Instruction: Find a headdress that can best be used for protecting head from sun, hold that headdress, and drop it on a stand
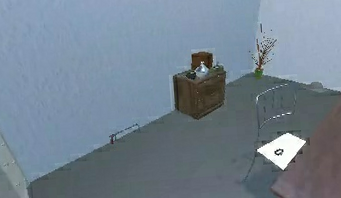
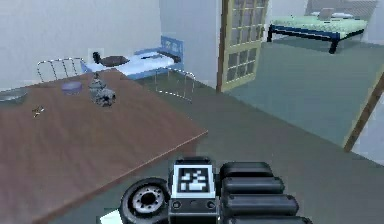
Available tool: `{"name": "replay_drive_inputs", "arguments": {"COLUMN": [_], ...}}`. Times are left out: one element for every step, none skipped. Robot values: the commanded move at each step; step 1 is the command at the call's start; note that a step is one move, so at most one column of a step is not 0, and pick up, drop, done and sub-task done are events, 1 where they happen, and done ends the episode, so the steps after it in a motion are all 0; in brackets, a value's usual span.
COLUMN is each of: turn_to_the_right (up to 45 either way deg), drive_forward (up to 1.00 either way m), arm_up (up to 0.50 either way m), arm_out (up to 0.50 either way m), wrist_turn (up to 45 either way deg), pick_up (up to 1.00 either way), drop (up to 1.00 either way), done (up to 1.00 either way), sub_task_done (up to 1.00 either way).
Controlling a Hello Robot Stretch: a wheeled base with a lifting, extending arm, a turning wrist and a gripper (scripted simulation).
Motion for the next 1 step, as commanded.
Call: {"name": "replay_drive_inputs", "arguments": {"turn_to_the_right": [0.0], "drive_forward": [1.00], "arm_up": [0.00], "arm_out": [0.00], "wrist_turn": [0.0], "pick_up": [0.00], "drop": [0.00], "done": [0.00], "sub_task_done": [0.00]}}
